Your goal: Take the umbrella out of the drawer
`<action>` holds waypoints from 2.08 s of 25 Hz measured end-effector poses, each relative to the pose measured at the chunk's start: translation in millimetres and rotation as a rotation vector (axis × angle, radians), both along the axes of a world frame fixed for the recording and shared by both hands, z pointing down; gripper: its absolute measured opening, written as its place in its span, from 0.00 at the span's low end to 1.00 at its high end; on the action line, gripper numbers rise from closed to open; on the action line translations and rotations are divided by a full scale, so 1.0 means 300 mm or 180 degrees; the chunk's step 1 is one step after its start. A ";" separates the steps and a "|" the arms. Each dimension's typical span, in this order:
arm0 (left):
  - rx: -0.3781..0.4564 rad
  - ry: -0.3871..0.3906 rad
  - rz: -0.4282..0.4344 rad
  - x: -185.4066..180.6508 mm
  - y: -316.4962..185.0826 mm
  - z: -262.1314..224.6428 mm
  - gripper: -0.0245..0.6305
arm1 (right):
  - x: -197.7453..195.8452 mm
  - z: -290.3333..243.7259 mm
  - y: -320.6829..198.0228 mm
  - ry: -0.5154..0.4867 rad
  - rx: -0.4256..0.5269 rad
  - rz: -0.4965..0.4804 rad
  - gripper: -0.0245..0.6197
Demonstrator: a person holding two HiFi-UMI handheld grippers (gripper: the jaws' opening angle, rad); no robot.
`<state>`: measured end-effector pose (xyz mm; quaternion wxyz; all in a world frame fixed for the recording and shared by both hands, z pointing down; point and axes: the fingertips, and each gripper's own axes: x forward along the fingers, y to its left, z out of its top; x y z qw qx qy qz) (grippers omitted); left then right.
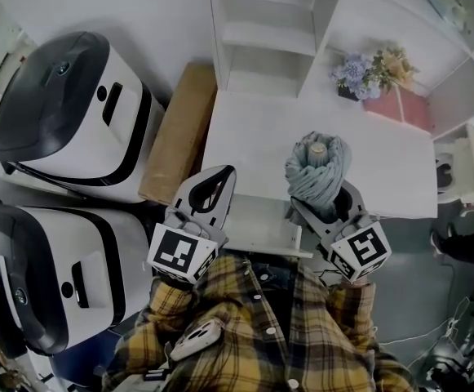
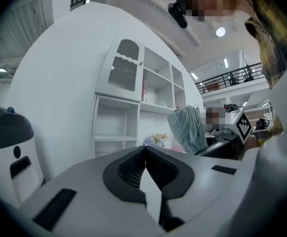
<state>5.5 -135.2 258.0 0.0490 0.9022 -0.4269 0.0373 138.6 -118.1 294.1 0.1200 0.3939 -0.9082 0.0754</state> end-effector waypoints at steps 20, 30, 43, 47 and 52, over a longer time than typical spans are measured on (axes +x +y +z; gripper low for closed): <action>-0.0087 0.0046 0.0112 0.006 0.011 0.018 0.07 | 0.147 -0.087 0.029 -0.0609 0.0163 0.0511 0.52; -0.0104 0.0040 0.0140 0.015 0.022 0.022 0.07 | 0.131 -0.089 0.026 -0.0751 0.0136 0.0451 0.52; -0.0120 0.0044 0.0149 0.000 0.017 0.037 0.07 | 0.110 -0.084 0.022 -0.0791 0.0127 0.0473 0.52; -0.0123 0.0042 0.0156 -0.004 0.014 0.039 0.07 | 0.108 -0.078 0.020 -0.0767 0.0125 0.0494 0.52; -0.0126 0.0035 0.0164 -0.008 0.010 0.042 0.07 | 0.102 -0.070 0.019 -0.0747 0.0120 0.0510 0.52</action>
